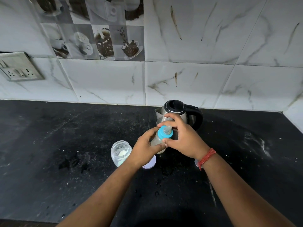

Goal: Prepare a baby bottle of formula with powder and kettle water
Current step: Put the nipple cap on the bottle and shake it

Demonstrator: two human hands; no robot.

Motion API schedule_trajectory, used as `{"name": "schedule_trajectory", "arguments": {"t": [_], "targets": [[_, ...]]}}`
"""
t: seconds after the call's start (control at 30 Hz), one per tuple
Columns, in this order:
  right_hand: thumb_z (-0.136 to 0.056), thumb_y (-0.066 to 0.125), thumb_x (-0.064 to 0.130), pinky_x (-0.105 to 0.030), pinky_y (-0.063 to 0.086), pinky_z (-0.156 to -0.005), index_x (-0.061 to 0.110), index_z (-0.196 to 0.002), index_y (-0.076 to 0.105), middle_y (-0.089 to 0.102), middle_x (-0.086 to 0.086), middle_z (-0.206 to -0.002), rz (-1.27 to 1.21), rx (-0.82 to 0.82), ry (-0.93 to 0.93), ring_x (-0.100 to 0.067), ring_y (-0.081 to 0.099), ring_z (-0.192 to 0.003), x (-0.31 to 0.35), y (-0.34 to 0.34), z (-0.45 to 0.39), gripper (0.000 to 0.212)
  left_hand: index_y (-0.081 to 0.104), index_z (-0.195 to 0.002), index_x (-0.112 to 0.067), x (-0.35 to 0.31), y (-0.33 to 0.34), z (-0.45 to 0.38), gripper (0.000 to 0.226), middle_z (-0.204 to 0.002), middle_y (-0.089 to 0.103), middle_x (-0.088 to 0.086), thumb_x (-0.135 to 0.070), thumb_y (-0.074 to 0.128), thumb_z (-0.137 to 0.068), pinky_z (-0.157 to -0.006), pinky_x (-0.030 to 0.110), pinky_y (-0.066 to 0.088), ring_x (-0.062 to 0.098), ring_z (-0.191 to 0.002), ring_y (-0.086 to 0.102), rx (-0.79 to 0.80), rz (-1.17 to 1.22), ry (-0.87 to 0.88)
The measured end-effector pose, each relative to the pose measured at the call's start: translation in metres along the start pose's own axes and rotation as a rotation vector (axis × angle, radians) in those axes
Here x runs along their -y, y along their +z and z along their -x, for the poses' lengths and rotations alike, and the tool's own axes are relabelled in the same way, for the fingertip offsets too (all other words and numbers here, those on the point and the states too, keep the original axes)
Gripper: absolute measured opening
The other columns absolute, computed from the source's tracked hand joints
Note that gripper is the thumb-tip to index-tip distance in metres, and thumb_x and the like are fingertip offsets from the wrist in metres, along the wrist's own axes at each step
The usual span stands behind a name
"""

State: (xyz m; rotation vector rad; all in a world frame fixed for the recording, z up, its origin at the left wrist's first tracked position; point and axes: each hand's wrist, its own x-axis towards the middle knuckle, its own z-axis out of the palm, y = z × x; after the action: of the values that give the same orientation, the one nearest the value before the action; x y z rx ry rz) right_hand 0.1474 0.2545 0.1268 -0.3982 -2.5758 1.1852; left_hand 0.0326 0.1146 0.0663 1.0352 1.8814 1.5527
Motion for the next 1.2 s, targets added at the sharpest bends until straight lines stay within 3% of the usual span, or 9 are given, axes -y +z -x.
{"name": "schedule_trajectory", "arguments": {"t": [0.13,0.33,0.43,0.57,0.7,0.83,0.97,1.2], "targets": [[-0.079,0.082,0.014,-0.035,0.051,-0.106,0.032,-0.143,0.034,0.069,0.019,-0.126,0.004,0.015,0.02,-0.002,0.063,-0.119,0.0,-0.004,-0.006,0.082,0.06,-0.136,-0.028,-0.002,0.0,-0.001,0.056,-0.124,0.071,-0.011,-0.021,0.083,-0.086,-0.099,0.026,0.054,0.007,-0.115,0.066,0.003,0.028,-0.011],[-0.083,0.077,0.014,-0.041,0.047,-0.11,0.032,-0.139,0.032,0.066,0.022,-0.129,-0.001,0.088,0.003,-0.005,0.061,-0.123,-0.005,-0.003,-0.007,0.074,0.063,-0.132,-0.028,0.001,-0.002,0.001,0.054,-0.123,0.071,-0.006,-0.024,0.085,-0.083,-0.104,0.045,0.054,0.017,-0.116,0.067,-0.014,0.037,-0.011],[-0.082,0.08,0.016,-0.036,0.048,-0.109,0.033,-0.141,0.031,0.068,0.019,-0.127,-0.008,0.073,0.003,-0.004,0.062,-0.121,-0.005,-0.003,-0.009,0.079,0.062,-0.133,-0.027,0.001,-0.002,0.0,0.054,-0.124,0.071,-0.006,-0.02,0.084,-0.085,-0.104,0.041,0.054,0.014,-0.117,0.066,-0.011,0.046,-0.012],[-0.074,0.089,0.028,-0.018,0.048,-0.09,0.026,-0.146,0.033,0.064,0.011,-0.112,0.026,-0.101,0.029,-0.003,0.062,-0.103,0.001,0.008,-0.009,0.092,0.062,-0.135,-0.028,-0.001,0.0,-0.003,0.055,-0.127,0.07,-0.009,-0.017,0.083,-0.085,-0.102,0.03,0.053,0.006,-0.118,0.065,-0.031,0.047,-0.004],[-0.07,0.089,0.044,-0.02,0.044,-0.089,0.023,-0.148,0.032,0.053,0.005,-0.118,0.122,-0.186,0.055,-0.01,0.054,-0.107,0.003,0.018,-0.007,0.099,0.062,-0.136,-0.027,0.0,0.001,-0.004,0.054,-0.126,0.07,-0.008,-0.017,0.082,-0.086,-0.104,0.039,0.054,0.011,-0.118,0.065,-0.036,0.054,0.002],[-0.079,0.085,0.024,-0.022,0.048,-0.105,0.028,-0.149,0.032,0.059,0.009,-0.138,-0.108,-0.117,0.032,-0.002,0.057,-0.124,0.0,0.007,-0.005,0.088,0.061,-0.137,-0.021,-0.001,-0.001,-0.006,0.056,-0.128,0.07,-0.003,-0.014,0.082,-0.086,-0.105,0.039,0.054,0.013,-0.118,0.067,-0.045,0.079,-0.001],[-0.084,0.079,0.006,-0.035,0.053,-0.105,0.03,-0.144,0.039,0.067,0.012,-0.13,-0.165,-0.116,0.042,-0.004,0.064,-0.12,-0.003,0.004,-0.003,0.076,0.061,-0.136,-0.024,-0.002,-0.002,-0.008,0.057,-0.128,0.07,-0.003,-0.018,0.084,-0.084,-0.104,0.042,0.054,0.015,-0.118,0.067,-0.042,0.065,0.007],[-0.082,0.08,0.015,-0.034,0.053,-0.104,0.031,-0.143,0.036,0.068,0.019,-0.128,0.0,-0.028,0.007,-0.001,0.062,-0.119,0.002,-0.003,-0.007,0.077,0.061,-0.136,-0.024,-0.002,-0.002,-0.006,0.056,-0.126,0.07,-0.006,-0.018,0.084,-0.085,-0.103,0.037,0.054,0.011,-0.117,0.066,-0.027,0.033,0.025]]}}
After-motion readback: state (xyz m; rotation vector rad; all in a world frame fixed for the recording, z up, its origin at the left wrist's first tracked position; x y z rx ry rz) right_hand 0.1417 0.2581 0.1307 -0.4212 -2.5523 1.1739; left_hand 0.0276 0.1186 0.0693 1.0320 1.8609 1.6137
